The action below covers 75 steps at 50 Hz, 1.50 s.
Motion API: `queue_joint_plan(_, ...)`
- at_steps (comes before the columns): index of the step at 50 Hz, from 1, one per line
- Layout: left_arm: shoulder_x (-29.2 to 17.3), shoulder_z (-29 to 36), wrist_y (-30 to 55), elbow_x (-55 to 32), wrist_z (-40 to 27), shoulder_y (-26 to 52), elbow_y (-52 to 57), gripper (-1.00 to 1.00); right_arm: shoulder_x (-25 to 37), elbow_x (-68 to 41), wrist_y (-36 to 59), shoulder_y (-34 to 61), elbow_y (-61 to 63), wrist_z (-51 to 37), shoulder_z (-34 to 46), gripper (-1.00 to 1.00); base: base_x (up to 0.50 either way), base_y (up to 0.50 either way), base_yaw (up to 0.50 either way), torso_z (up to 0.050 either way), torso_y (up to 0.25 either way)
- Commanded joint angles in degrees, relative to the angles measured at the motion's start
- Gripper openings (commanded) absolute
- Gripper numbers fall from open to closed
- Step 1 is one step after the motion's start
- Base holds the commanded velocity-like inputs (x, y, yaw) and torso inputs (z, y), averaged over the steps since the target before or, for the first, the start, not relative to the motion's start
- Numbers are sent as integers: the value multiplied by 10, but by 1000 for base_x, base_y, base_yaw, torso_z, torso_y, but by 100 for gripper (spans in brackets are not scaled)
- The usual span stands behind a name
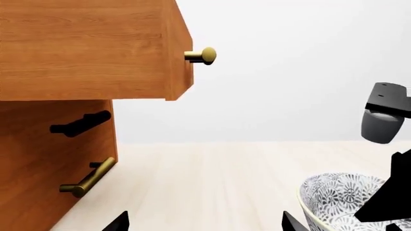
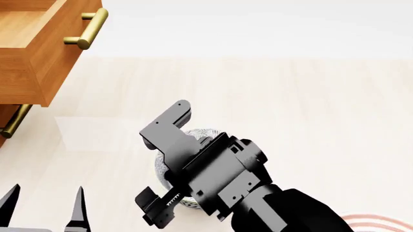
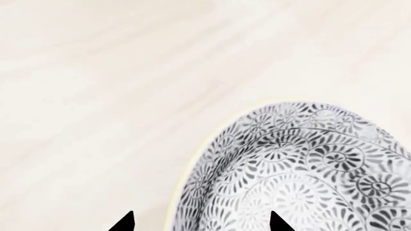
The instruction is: Put the bowl on the plate.
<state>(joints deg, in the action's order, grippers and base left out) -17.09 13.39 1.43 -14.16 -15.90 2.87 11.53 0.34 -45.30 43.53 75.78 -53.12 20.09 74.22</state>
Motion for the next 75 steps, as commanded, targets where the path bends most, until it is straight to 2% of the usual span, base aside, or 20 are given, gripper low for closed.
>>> queue_joint_plan(1, -2, 1, -2, -2, -2, -2, 1, 100, -2, -40, -23, 1, -10, -9, 40, 100, 0, 0, 0, 0, 0)
queue_joint_plan(7, -3, 2, -1, -3, -4, -2, 3, 100, 0, -47, -26, 0, -7, -12, 47, 100, 0, 0, 0, 0, 0)
queue_joint_plan(8, -3, 2, 1, -3, -4, -2, 5, 100, -1, -47, -28, -1, -10, -11, 48, -100, 0, 0, 0, 0, 0)
queue_joint_plan(26, -5, 5, -3, -5, -6, -2, -1, 100, 18, -65, -20, -1, 30, -28, 45, -100, 0, 0, 0, 0, 0)
queue_joint_plan(30, -7, 5, -2, -6, -7, -2, 2, 100, 40, -73, -11, 1, 80, -52, 38, -100, 0, 0, 0, 0, 0)
queue_joint_plan(36, -7, 6, -6, -7, -8, -3, 0, 100, 110, -83, 44, 8, 255, -150, 42, -100, 0, 0, 0, 0, 0)
queue_joint_plan(43, -8, 7, -3, -8, -9, -3, 5, 100, 174, -107, 103, 19, 390, -214, 41, -100, 0, 0, 0, 0, 0)
queue_joint_plan(63, -10, 8, -13, -12, -9, -4, -3, 100, 242, -141, 194, 73, 501, -299, 22, -100, 0, 0, 0, 0, 1)
queue_joint_plan(75, -11, 10, -18, -13, -10, -5, -5, 100, 292, -201, 263, 94, 579, -367, -11, -100, 0, 0, 0, 0, 0)
